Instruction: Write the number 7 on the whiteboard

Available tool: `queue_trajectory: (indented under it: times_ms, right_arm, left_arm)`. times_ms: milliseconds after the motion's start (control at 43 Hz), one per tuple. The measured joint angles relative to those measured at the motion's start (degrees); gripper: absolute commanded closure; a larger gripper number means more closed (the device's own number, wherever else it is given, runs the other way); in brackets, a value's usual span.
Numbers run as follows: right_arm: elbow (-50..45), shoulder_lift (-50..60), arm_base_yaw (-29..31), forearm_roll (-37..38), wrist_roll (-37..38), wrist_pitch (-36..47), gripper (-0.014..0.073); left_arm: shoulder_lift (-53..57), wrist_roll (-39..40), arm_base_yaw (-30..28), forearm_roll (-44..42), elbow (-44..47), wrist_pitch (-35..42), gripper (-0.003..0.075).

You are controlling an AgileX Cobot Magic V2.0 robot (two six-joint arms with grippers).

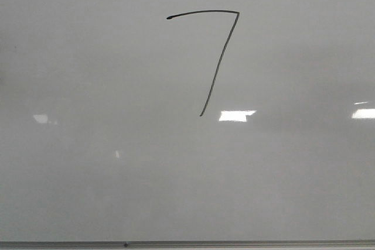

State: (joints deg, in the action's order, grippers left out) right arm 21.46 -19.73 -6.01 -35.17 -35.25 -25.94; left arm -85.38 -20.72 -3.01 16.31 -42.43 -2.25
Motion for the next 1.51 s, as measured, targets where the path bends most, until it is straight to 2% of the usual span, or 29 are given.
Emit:
queue_trajectory:
  times_ms: [325, 557, 743, 976, 1347, 1394, 1510]
  right_arm:
    - [0.0, 0.0, 0.0, 0.0, 0.0, 0.0, 0.0661]
    - [0.0, 0.0, 0.0, 0.0, 0.0, 0.0, 0.0661]
    - [0.0, 0.0, 0.0, 0.0, 0.0, -0.1, 0.0661]
    - [0.0, 0.0, 0.0, 0.0, 0.1, -0.2, 0.0661]
    - [0.0, 0.0, 0.0, 0.0, 0.1, -0.2, 0.0661]
    - [0.0, 0.0, 0.0, 0.0, 0.1, -0.2, 0.0661]
    - [0.0, 0.0, 0.0, 0.0, 0.1, -0.2, 0.0661]
  left_arm:
    - [0.2, 0.0, 0.2, -0.1, -0.4, 0.1, 0.0446]
    - [0.6, 0.0, 0.2, -0.4, -0.4, 0.8, 0.0308]
    - [1.0, 0.0, 0.2, -0.5, -0.4, 1.4, 0.0234]
    - [7.4, 0.0, 0.5, -1.3, -0.6, -1.0, 0.0226]
    - [29.0, 0.0, 0.5, -3.0, 2.0, -6.6, 0.0237]
    - [32.4, 0.0, 0.5, -3.0, 2.9, -7.3, 0.0262]
    - [41.1, 0.0, 0.5, -3.0, 5.8, -10.9, 0.0402]
